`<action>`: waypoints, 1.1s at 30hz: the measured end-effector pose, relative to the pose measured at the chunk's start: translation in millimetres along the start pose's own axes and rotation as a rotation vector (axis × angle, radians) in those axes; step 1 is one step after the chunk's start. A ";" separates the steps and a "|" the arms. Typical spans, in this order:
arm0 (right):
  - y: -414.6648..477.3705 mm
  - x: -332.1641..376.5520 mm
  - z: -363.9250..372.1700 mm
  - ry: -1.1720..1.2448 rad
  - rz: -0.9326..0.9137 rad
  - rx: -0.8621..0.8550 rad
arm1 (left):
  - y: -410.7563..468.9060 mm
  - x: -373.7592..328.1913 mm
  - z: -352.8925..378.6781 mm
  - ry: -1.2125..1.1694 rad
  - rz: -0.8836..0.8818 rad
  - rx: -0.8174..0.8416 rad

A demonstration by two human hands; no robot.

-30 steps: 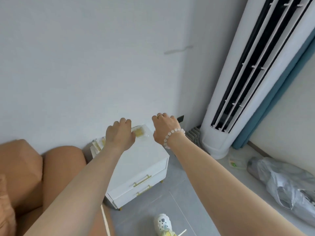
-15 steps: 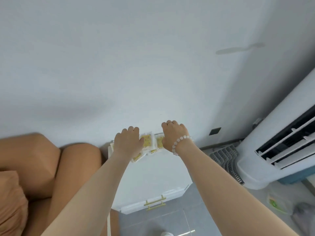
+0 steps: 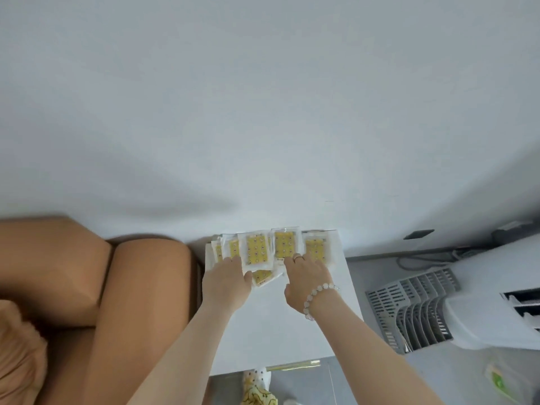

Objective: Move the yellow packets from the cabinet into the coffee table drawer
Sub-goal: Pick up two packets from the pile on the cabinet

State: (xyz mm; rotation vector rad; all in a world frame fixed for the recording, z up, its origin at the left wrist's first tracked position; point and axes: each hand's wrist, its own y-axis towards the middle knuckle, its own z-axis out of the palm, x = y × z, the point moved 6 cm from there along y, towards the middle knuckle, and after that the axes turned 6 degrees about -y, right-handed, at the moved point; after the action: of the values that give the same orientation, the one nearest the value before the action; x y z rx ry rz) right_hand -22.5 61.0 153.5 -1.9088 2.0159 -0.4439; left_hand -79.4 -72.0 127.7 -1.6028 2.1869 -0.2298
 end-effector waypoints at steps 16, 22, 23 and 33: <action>46.7 -43.5 133.7 0.710 0.507 0.121 | 136.8 14.0 110.0 -0.664 -0.575 0.050; 122.7 -65.6 150.3 1.104 0.724 -0.047 | 180.5 17.8 133.6 -0.388 -0.501 -0.086; 134.1 -64.5 153.8 1.145 0.728 -0.057 | 184.7 17.1 137.9 -0.382 -0.483 -0.103; 131.0 -19.6 201.8 1.367 0.781 -0.026 | 186.1 7.0 168.3 -0.418 -0.441 -0.140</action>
State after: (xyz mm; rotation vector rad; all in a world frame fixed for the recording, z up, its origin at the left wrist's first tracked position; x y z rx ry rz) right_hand -49.9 87.7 -84.9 -0.5010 3.2138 -1.7487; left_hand -172.0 0.0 -94.2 -1.9884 1.5527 0.1289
